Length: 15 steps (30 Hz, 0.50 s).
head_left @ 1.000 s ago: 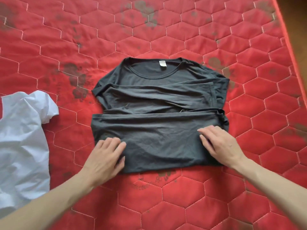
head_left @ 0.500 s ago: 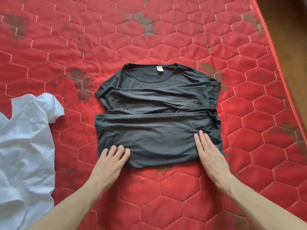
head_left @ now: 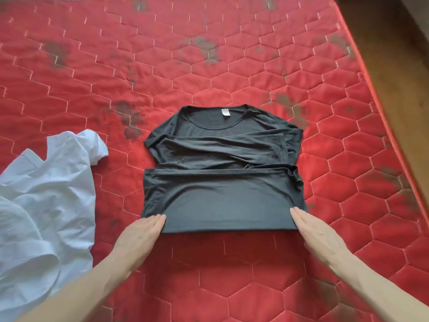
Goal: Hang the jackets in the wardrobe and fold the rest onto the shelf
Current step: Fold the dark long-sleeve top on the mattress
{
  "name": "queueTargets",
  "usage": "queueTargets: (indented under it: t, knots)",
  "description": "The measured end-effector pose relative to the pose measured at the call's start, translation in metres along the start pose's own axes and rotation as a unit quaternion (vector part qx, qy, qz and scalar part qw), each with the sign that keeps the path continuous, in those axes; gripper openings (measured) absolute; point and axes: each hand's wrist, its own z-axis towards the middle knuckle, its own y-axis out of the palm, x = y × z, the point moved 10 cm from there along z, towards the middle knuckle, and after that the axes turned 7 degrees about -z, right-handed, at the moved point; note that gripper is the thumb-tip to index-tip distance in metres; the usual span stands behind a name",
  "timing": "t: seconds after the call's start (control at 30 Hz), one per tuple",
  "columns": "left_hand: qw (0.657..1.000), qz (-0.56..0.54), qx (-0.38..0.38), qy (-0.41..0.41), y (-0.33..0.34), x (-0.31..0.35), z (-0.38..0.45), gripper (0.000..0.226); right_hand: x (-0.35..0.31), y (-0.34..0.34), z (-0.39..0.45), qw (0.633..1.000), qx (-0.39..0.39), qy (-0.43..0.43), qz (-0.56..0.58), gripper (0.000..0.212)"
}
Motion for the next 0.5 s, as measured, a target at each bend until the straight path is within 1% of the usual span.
queueTargets:
  t: [0.07,0.13,0.2,0.23,0.27,0.3,0.37,0.43,0.5]
  knots:
    - [0.999,-0.026,-0.02,0.0,0.008,0.003,-0.017,0.07,-0.001,0.004,-0.021,1.0,0.005,-0.013,0.012,0.08]
    - [0.996,0.002,-0.087,0.017,0.021,0.016,-0.031,0.054,0.0,0.007,-0.042,0.999,0.011,-0.027,0.025,0.077]
    - [0.981,0.05,-0.189,0.013,0.042,0.018,-0.044,0.029,-0.003,0.014,-0.064,0.998,-0.019,-0.057,0.004,0.08]
    - [0.969,0.071,-0.235,0.013,0.055,0.018,-0.051,0.027,-0.004,0.019,-0.073,0.996,-0.039,-0.075,0.013,0.083]
    - [0.958,0.083,-0.275,0.022,0.062,0.02,-0.059,0.029,-0.003,0.022,-0.081,0.996,-0.039,-0.085,0.012,0.085]
    - [0.95,0.093,-0.296,0.035,0.066,0.023,-0.065,0.03,-0.003,0.028,-0.087,0.994,-0.061,-0.093,0.005,0.083]
    - [0.946,0.096,-0.306,0.052,0.066,0.029,-0.074,0.03,-0.002,0.042,-0.098,0.987,-0.114,-0.108,-0.021,0.075]
    - [0.949,0.086,-0.301,0.046,0.064,0.029,-0.077,0.031,-0.004,0.052,-0.106,0.98,-0.139,-0.136,-0.042,0.074]
    - [0.949,0.073,-0.304,0.032,0.061,0.027,-0.075,0.03,-0.004,0.053,-0.107,0.977,-0.145,-0.146,-0.06,0.065]
